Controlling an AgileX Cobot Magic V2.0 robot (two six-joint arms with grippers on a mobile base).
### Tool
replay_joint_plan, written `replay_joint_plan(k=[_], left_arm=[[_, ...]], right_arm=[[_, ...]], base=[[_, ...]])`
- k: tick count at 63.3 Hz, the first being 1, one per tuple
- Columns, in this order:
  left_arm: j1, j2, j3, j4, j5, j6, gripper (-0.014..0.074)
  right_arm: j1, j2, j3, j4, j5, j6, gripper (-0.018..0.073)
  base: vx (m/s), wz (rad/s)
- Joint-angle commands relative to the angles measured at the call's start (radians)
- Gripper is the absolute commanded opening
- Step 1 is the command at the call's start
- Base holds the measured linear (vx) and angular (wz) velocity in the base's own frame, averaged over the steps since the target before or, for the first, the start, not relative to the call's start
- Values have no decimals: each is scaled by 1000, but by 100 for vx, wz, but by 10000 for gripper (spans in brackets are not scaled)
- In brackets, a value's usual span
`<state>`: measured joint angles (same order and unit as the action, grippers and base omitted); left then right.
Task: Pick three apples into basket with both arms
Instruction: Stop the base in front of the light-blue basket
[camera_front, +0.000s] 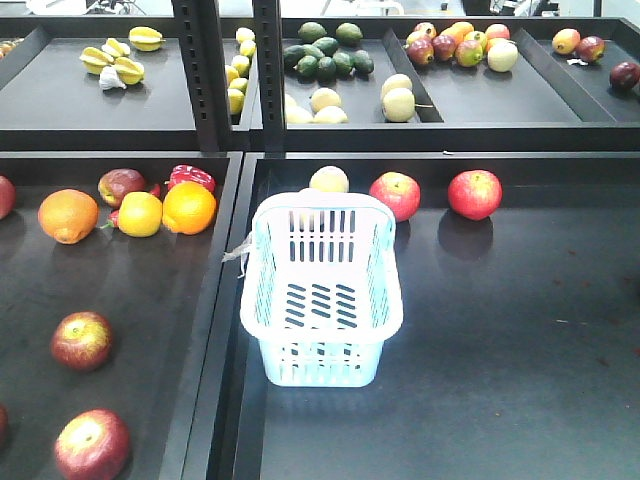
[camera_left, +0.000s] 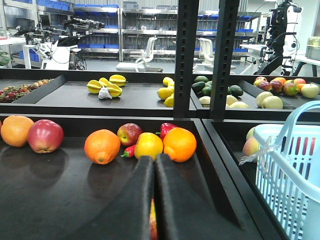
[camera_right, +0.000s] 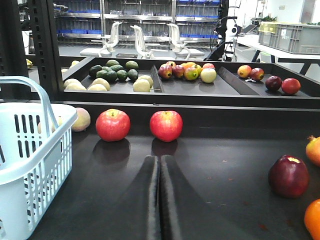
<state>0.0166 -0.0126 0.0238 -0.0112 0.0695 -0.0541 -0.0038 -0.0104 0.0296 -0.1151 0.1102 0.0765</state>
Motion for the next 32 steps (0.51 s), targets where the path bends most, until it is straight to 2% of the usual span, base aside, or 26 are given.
replay_joint_plan(k=[1,32], left_arm=[[1,-14,23,-6,-69,-2,-6],[1,-14,23,-6,-69,-2,-6]], right_arm=[[-5,-11,13,-6,-69,-8,-5],[-5,-11,13,-6,-70,-8,-5]], base=[[0,0],[0,0]])
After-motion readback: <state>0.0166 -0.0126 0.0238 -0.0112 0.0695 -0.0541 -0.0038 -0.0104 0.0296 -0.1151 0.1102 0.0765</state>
